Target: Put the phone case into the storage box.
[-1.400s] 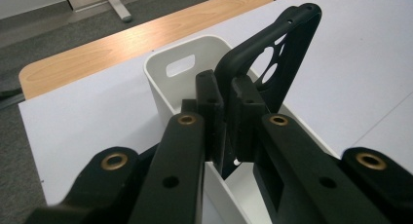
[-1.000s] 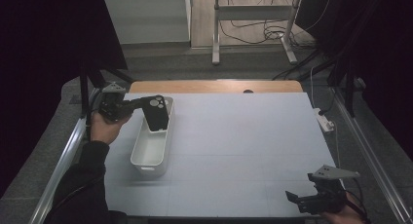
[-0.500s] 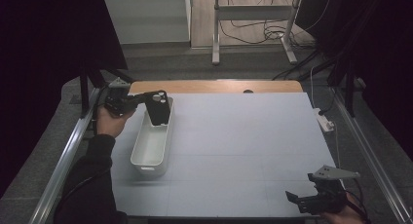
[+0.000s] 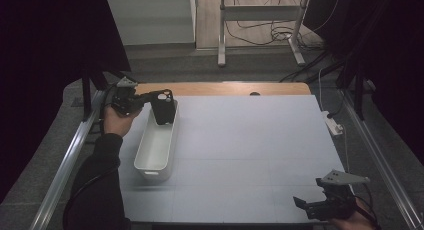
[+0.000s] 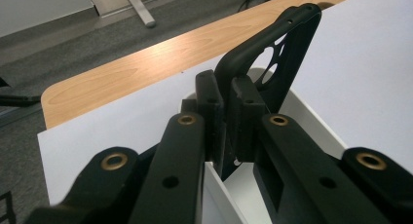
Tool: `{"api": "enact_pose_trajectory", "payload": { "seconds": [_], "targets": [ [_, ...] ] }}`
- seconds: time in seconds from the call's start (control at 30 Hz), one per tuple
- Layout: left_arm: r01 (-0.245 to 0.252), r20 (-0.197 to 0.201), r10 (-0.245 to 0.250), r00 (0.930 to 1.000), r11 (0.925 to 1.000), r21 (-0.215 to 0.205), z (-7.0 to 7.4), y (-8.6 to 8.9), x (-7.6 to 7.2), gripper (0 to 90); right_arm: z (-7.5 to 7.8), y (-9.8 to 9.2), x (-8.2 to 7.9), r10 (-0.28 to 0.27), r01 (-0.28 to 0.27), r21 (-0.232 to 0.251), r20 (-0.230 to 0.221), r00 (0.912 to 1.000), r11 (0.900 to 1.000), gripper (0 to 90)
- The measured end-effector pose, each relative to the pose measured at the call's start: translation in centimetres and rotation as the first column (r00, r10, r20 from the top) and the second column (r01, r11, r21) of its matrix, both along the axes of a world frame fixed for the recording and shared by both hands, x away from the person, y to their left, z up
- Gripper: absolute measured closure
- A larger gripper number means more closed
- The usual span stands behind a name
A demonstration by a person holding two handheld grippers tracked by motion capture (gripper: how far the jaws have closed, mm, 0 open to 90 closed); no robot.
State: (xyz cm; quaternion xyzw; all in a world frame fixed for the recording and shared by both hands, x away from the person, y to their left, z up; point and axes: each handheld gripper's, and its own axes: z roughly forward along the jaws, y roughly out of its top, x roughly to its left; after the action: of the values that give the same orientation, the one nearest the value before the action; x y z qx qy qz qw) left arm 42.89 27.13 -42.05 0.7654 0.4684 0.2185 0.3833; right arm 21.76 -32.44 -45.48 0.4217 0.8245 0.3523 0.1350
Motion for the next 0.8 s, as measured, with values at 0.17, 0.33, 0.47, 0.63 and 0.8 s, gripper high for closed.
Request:
{"api": "enact_pose_trajectory", "payload": {
  "seconds": [0.17, 0.33, 0.47, 0.63, 0.8],
  "targets": [
    [-0.011, 0.005, 0.01, 0.9999, 0.9999, 0.007, -0.3, -0.1, 0.4, 83.9, 0.0, 0.0, 0.0, 0.0, 0.0, 0.001, -0.001, 1.0, 1.0, 0.0],
    [-0.011, 0.015, 0.011, 0.9998, 0.9998, 0.017, -0.4, -0.3, 0.9, 83.9, 0.0, 0.0, 0.0, 0.0, 0.0, 0.0, -0.002, 1.0, 1.0, 0.0],
    [-0.019, 0.03, 0.018, 0.9994, 0.9995, 0.025, -0.5, -0.5, 1.3, 83.9, 0.0, 0.0, 0.0, 0.0, 0.0, 0.001, -0.001, 1.0, 1.0, 0.0],
    [-0.021, 0.042, 0.019, 0.9989, 0.9993, 0.031, -0.6, -0.6, 1.6, 83.8, 0.0, -0.1, 0.0, -0.002, 0.003, 0.007, -0.005, 1.0, 1.0, 0.0],
    [-0.024, 0.059, 0.022, 0.998, 0.9991, 0.034, -0.9, -0.5, 1.8, 83.6, 0.0, -0.2, 0.0, -0.003, 0.004, 0.008, -0.008, 1.0, 1.0, 0.0]
  ]
}}
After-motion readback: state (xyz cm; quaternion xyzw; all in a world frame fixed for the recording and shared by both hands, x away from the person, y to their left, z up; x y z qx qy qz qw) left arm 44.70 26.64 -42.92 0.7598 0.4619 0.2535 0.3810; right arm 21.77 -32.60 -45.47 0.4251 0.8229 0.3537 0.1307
